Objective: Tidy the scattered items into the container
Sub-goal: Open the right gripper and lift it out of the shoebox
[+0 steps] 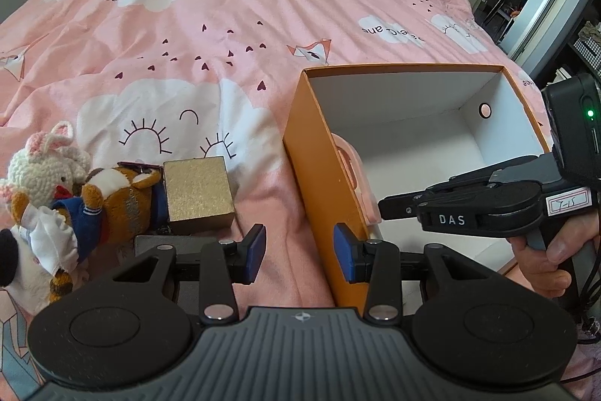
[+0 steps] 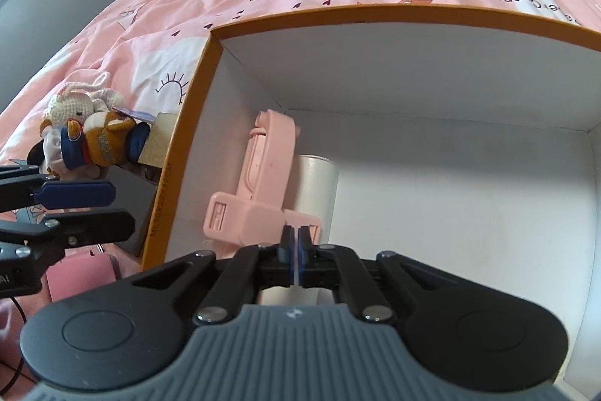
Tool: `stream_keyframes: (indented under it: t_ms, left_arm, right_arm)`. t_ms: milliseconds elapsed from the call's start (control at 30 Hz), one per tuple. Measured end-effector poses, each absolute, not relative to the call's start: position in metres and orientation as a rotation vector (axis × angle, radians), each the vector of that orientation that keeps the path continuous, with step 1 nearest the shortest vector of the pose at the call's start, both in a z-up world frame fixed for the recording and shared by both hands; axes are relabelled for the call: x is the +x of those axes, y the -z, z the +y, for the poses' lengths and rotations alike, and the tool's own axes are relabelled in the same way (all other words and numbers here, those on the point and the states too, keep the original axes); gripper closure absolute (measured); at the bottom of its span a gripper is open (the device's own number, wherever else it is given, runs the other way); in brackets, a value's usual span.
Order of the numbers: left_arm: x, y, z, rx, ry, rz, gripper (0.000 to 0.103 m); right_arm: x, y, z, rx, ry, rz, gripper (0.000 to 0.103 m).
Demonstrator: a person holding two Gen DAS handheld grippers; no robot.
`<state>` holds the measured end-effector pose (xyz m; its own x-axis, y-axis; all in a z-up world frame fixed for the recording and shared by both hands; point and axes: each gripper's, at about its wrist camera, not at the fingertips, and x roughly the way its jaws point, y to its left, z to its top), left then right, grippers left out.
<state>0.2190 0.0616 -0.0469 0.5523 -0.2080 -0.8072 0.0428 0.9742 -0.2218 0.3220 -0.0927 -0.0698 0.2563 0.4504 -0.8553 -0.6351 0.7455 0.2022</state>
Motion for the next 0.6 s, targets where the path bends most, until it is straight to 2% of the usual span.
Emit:
stream_keyframes:
  t_ms: [133,367,500,600]
  left_arm:
    - [0.211,0.045,0.064,-0.18,0.132,0.962,0.057]
    - [0.19,0.033,0.069,-0.126,0.075,0.916,0.057]
    - [0.176,0.027,0.074,-0.1,0.047,0.916,0.057]
    - [0.166,0.025,0.078,-0.093,0.046,0.936,0.057]
  right_arm:
    - [0.31,0.055,-0.097,-0.211,-0.718,1.012,0.095]
    - [0.271,0.028,-0.1,-0.248,-0.721,0.857,0.075]
    - [0.245,0.015,-0.102,-0.27,-0.728,0.765,0.072]
    - [0.225,0.005,-0.101,-0.269,-0.766,0.728,0.062]
